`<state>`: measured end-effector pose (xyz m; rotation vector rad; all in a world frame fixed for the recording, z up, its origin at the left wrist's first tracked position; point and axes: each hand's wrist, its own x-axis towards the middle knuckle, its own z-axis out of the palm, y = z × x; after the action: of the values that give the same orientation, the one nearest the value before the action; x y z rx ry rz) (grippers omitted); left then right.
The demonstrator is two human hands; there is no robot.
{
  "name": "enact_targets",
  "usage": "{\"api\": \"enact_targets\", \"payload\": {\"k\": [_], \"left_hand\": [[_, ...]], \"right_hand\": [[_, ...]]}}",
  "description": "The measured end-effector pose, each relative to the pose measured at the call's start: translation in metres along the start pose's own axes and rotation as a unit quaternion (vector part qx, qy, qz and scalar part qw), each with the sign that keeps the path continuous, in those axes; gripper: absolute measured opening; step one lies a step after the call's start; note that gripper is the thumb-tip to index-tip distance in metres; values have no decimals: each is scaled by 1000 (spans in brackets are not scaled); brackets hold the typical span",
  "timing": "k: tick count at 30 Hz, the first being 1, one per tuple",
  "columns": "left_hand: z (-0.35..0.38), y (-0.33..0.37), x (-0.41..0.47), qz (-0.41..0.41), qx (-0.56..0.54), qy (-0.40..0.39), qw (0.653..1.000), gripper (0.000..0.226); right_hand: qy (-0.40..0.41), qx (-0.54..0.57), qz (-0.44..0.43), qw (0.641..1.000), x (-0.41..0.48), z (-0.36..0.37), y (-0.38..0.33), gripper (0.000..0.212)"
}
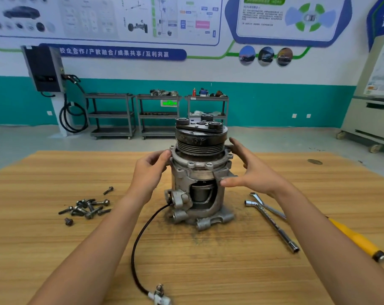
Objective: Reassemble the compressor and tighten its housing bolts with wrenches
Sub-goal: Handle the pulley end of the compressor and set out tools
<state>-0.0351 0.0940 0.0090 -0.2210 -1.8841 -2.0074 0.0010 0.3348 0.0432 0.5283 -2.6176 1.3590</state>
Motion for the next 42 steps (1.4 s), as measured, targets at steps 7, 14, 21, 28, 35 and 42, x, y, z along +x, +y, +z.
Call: {"api": "enact_targets", "payload": {"k": [7, 14, 21, 28, 35, 42], "left_hand": [[9, 6, 12, -76, -43, 18, 996, 18], [8, 14, 17, -139, -40, -3, 990, 18], [-2, 4, -17, -33, 54, -70, 996, 43], [0, 6, -18, 40, 124, -65, 989, 48], [1, 3, -13, 33, 84, -20, 996, 39], [2, 2, -7, -44, -37, 1, 998, 5]], "right_hand": [[153, -21, -49, 987, -21, 22, 3, 96], [198, -31, -88, 976, -32, 33, 0, 78], [147, 99, 5, 984, -27, 43, 7, 86], [118, 108, 5, 987, -24, 37, 7, 83], [129, 124, -19, 984, -27, 37, 7, 71], [173, 75, -62, 980, -39, 49, 13, 62]]}}
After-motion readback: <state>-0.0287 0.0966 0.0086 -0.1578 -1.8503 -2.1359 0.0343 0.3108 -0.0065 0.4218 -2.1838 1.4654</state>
